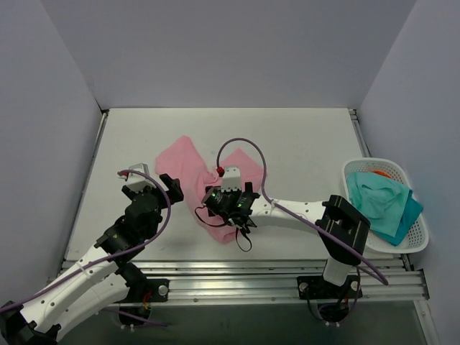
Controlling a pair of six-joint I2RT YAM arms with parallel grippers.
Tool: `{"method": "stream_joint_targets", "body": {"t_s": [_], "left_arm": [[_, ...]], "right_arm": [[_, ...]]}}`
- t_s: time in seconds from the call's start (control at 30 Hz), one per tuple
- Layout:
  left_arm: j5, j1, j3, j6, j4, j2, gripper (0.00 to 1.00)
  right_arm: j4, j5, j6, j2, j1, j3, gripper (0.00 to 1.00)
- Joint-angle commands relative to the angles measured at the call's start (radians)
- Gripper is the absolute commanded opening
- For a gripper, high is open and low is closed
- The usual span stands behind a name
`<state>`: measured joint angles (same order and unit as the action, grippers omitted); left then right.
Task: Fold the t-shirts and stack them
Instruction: Flatten the tshirt out
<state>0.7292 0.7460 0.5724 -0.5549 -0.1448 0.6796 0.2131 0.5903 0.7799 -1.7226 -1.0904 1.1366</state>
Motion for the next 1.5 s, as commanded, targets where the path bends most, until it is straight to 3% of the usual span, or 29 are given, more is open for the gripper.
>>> {"method": "stream_joint_targets", "body": {"t_s": [0.0, 0.37, 0.67, 0.87, 1.3, 1.47], "left_arm": [[0.013, 0.006, 0.009, -0.007, 0.002, -0.009, 0.97], [-0.001, 0.006, 0.017, -0.005, 0.007, 0.006, 0.97], [0.006, 0.006, 0.012, -0.005, -0.001, -0.012, 0.97], [0.003, 0.006, 0.014, -0.004, 0.001, -0.008, 0.97], [0.007, 0.006, 0.015, -0.004, -0.001, -0.006, 0.97], [0.010, 0.006, 0.014, -0.004, 0.001, -0.005, 0.97]], "right_arm": [[0.010, 0.052, -0.021, 0.031, 0.047, 0.000, 1.00], [-0.145, -0.073, -0.021, -0.086, 0.077, -0.031, 0.96], [-0.067, -0.020, -0.022, -0.120, -0.028, 0.133, 0.96], [-0.020, 0.029, 0.004, -0.095, -0.057, 0.134, 0.96], [-0.076, -0.014, -0.011, -0.141, -0.071, 0.141, 0.97], [-0.132, -0.061, -0.004, -0.172, -0.072, 0.106, 0.90]]}}
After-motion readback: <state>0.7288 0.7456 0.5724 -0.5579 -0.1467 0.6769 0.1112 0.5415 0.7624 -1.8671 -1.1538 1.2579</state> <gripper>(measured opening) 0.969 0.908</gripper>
